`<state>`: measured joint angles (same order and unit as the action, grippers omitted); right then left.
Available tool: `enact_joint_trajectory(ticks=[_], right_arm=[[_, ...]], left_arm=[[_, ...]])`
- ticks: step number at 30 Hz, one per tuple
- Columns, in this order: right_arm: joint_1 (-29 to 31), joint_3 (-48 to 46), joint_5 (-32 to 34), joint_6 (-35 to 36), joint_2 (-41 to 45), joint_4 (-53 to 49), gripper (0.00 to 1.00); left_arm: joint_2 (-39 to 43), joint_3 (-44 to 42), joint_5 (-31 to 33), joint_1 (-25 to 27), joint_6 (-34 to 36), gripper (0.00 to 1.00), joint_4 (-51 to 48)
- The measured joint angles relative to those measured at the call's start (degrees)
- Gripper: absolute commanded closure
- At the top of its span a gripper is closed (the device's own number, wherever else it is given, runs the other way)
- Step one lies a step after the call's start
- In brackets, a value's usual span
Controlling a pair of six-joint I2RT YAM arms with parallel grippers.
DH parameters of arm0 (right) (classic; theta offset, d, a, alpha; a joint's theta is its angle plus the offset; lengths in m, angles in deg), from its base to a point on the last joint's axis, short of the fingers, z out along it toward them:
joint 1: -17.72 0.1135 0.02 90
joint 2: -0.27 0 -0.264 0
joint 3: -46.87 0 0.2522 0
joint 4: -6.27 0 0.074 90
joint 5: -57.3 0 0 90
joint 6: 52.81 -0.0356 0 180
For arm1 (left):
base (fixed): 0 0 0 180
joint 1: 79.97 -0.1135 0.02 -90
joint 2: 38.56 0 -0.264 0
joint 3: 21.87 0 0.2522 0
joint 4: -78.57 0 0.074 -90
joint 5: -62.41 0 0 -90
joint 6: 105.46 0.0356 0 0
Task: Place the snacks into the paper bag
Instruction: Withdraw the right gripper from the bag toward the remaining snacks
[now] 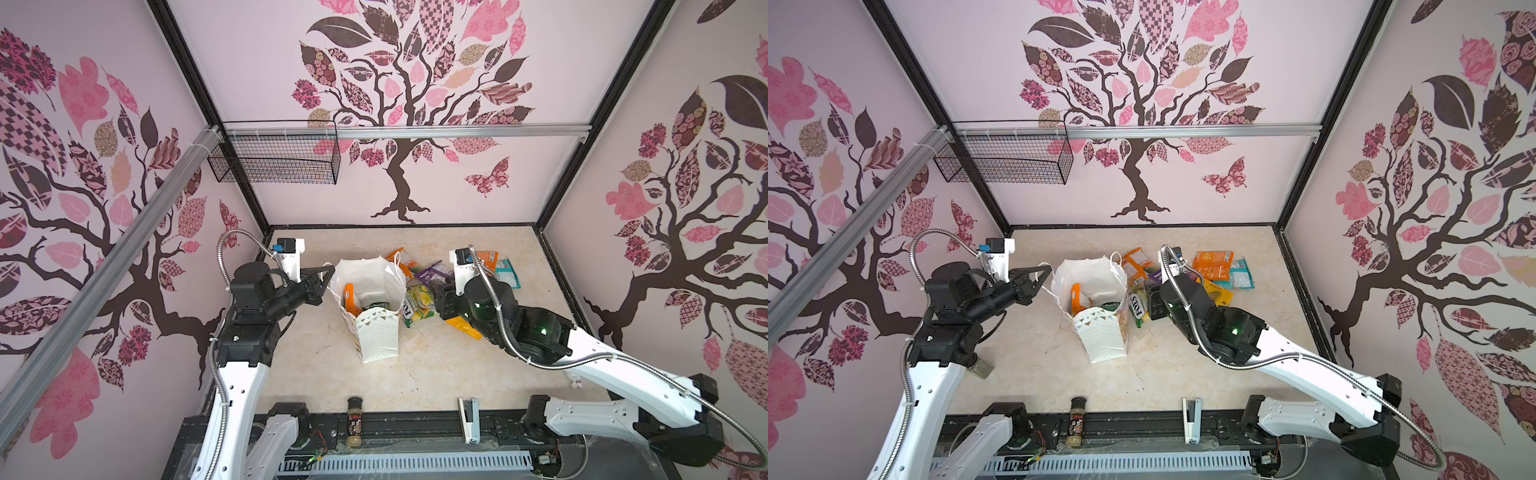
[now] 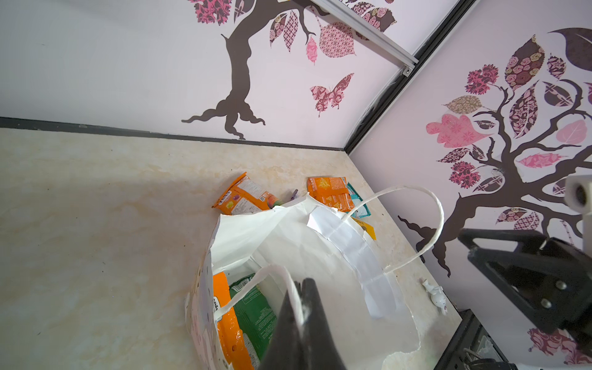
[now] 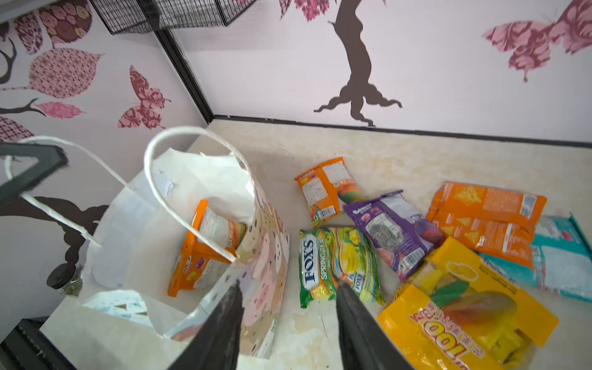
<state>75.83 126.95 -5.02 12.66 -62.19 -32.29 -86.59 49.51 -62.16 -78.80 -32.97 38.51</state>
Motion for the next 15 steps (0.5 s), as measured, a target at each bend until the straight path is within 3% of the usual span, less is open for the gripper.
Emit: enact_joint_trajectory(ticks=[8, 15], right_arm=[[-5.44, -11.39, -6.56, -6.58, 6.36, -4.13, 0.37], [-6.05, -27.56, -12.70, -11.93, 9.57, 2.45, 0.36]], left_arm=[[0.00, 0.00, 0.07, 0.00, 0.04, 0.96, -0.04], [0.00, 0.00, 0.76, 0.00, 0.31, 0.96, -0.44]])
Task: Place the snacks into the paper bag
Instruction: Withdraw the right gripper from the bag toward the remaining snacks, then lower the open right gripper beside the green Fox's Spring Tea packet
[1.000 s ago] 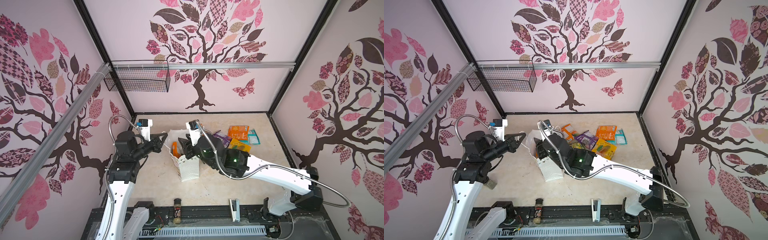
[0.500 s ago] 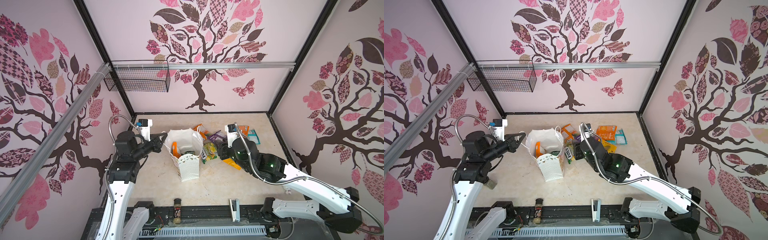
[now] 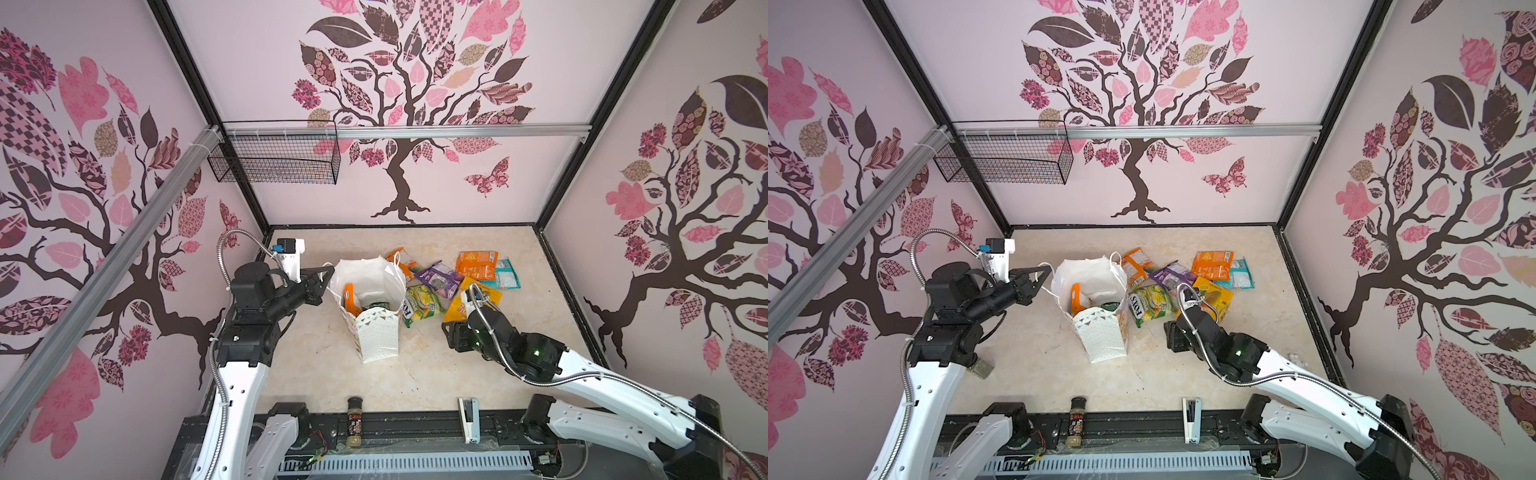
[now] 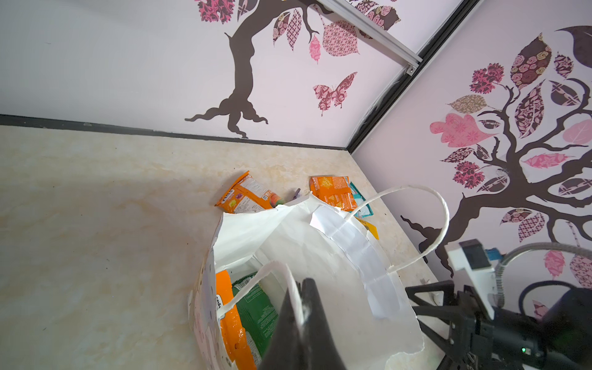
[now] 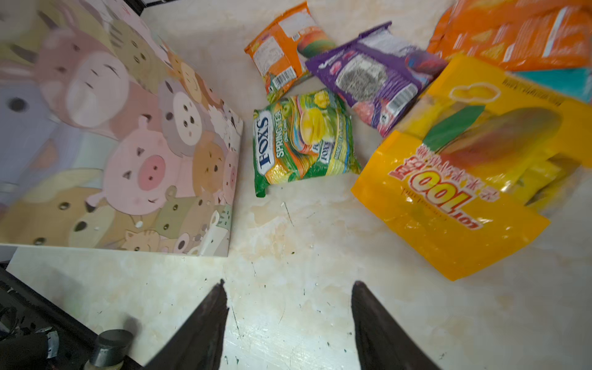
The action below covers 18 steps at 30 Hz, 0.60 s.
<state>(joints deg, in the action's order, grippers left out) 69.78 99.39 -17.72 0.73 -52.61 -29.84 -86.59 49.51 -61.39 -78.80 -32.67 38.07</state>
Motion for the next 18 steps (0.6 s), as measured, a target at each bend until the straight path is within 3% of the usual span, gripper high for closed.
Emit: enact_joint_trajectory(ticks=[6, 14, 18], right_arm=[[-2.67, -11.19, -6.25, -3.41, 1.27, 9.14, 0.34], [-6.82, -16.31, -12.20, -6.27, -1.81, 22.73, 0.33], [-7.19, -17.09, -15.21, -8.66, -5.51, 30.10, 0.26]], left_arm=[[0.00, 0.00, 0.50, 0.00, 0.31, 0.96, 0.00], [-0.33, 0.00, 0.44, 0.00, 0.33, 0.96, -0.02], [-0.28, 0.00, 0.68, 0.00, 0.57, 0.96, -0.17]])
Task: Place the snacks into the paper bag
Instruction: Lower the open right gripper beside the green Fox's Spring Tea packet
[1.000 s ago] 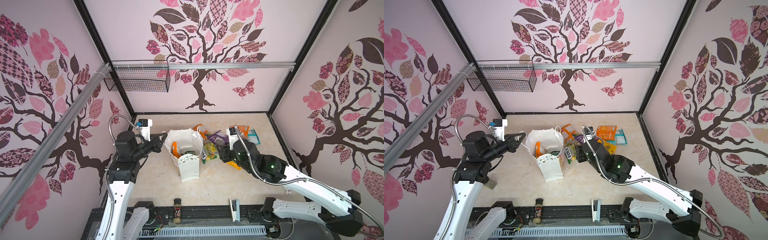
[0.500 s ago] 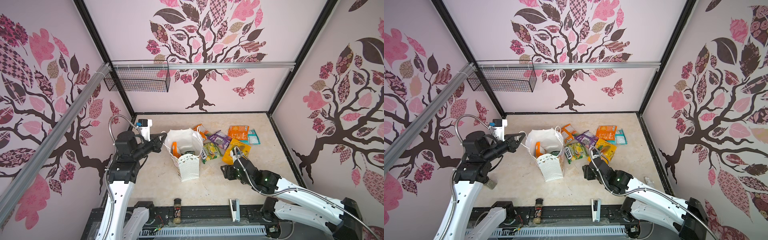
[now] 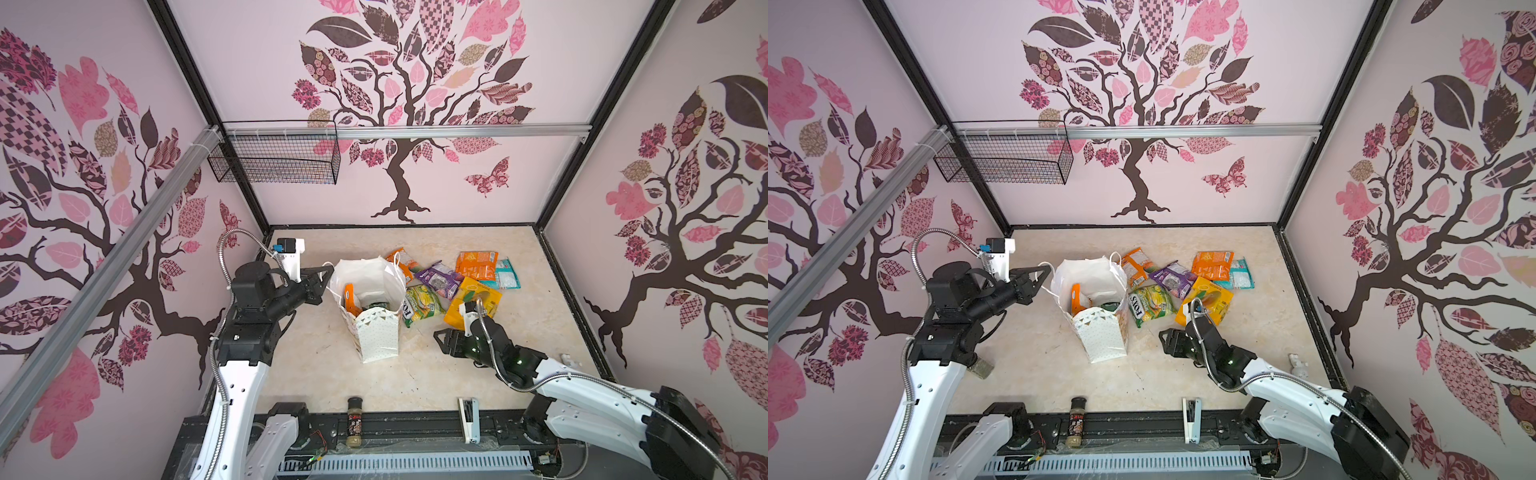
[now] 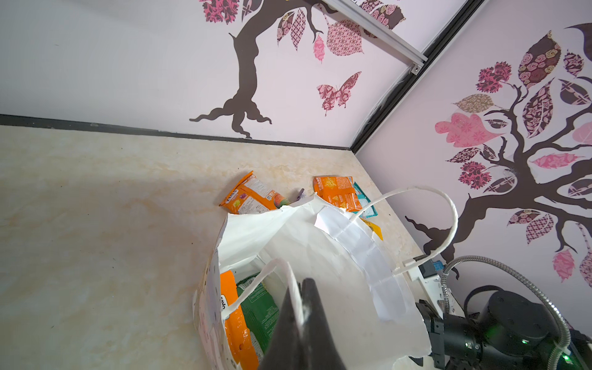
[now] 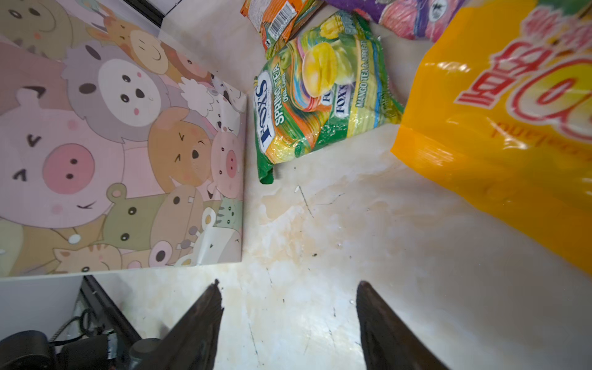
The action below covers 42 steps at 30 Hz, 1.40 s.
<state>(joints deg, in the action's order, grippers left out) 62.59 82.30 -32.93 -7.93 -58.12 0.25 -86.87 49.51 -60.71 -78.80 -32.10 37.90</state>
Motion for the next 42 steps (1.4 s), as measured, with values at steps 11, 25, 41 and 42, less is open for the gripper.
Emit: enact_joint_trajectory(ticks=[11, 25, 41, 42], right_arm=[[0.00, 1.79, 0.28, 1.42, -3.13, -2.03, 0.22], [0.00, 5.07, -5.86, 2.86, -13.22, 2.34, 0.18], [0.00, 7.06, -6.67, 0.66, -19.17, 7.76, 0.17], [0.00, 7.06, -6.27, 0.42, -19.17, 7.93, 0.17]], left_arm=[[-0.04, 0.00, 0.09, 0.00, 0.15, 0.96, -1.14], [-0.74, 0.02, 0.13, 0.00, 0.46, 0.96, -2.08], [0.96, 0.33, 5.60, 0.00, 4.31, 0.99, -8.07], [1.27, 0.33, 5.92, 0.00, 4.44, 1.00, -8.22]])
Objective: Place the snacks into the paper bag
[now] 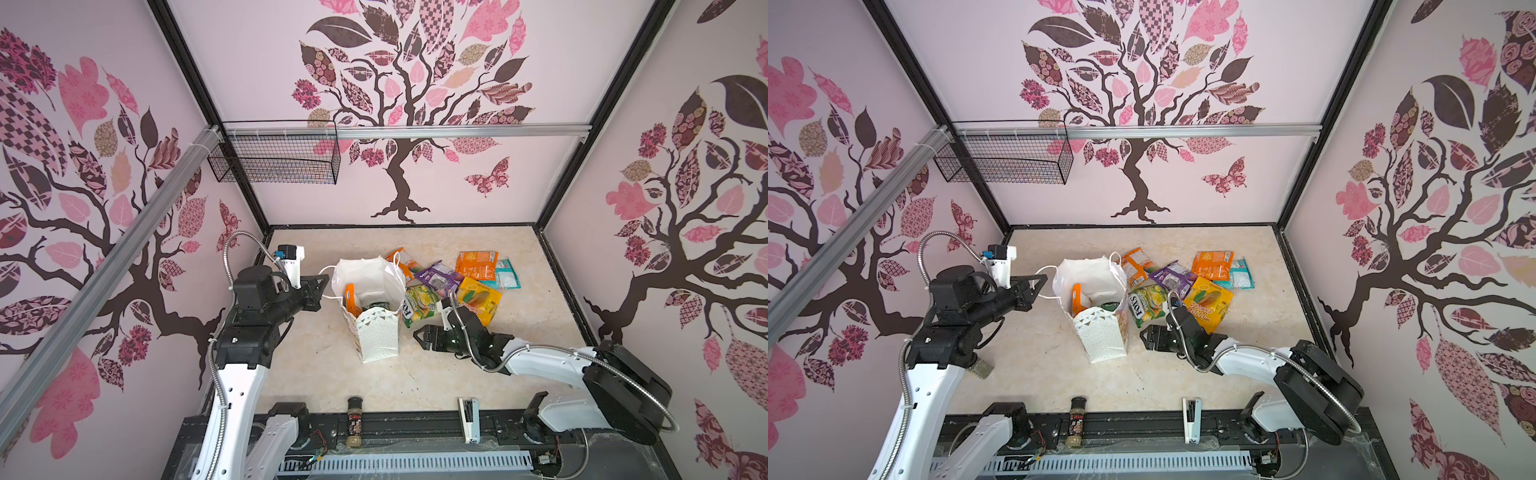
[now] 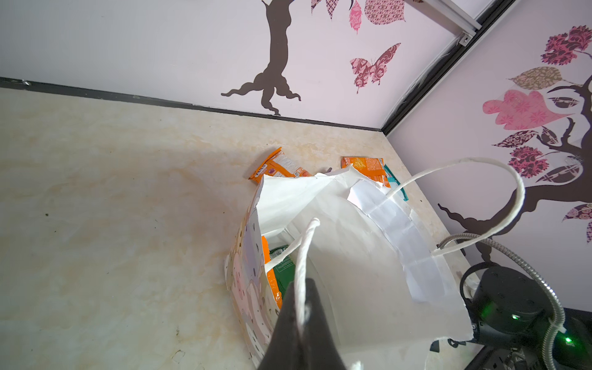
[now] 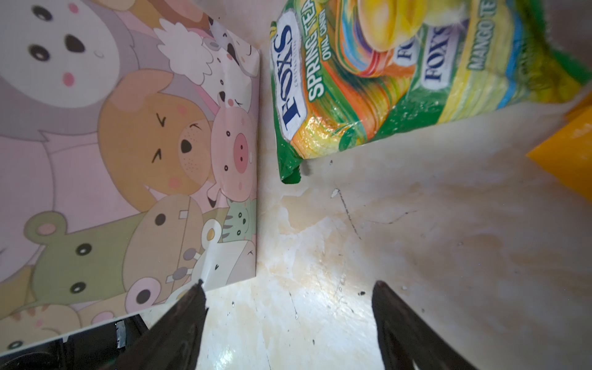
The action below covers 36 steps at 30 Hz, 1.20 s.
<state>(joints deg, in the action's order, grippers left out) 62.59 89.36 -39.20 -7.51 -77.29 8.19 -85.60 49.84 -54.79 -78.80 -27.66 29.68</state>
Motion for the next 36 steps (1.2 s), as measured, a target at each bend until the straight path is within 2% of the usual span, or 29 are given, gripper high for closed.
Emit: enact_joint_trajectory(ticks=[5, 21, 27, 33, 36], right_arm=[[-0.02, 0.00, 0.76, -2.08, -1.25, 3.50, 0.17], [-0.02, 3.45, 1.46, -9.09, -16.20, 15.10, 0.20], [-0.04, 5.46, 3.17, -9.75, -18.82, 16.90, 0.21], [-0.04, 8.22, 5.05, -10.10, -21.29, 17.05, 0.25], [-0.04, 9.55, 5.68, -10.62, -22.53, 17.07, 0.31]], left_arm=[[1.79, 0.00, 1.05, -1.14, 0.15, 1.00, -0.07], [4.17, -0.02, 2.36, -6.36, 0.33, 1.00, -0.55], [4.52, -0.07, 2.54, -7.19, 0.31, 1.00, -0.55], [5.66, -0.11, 2.64, -7.21, 0.31, 1.00, -0.59], [5.99, -0.11, 2.82, -7.21, 0.33, 1.00, -0.61]])
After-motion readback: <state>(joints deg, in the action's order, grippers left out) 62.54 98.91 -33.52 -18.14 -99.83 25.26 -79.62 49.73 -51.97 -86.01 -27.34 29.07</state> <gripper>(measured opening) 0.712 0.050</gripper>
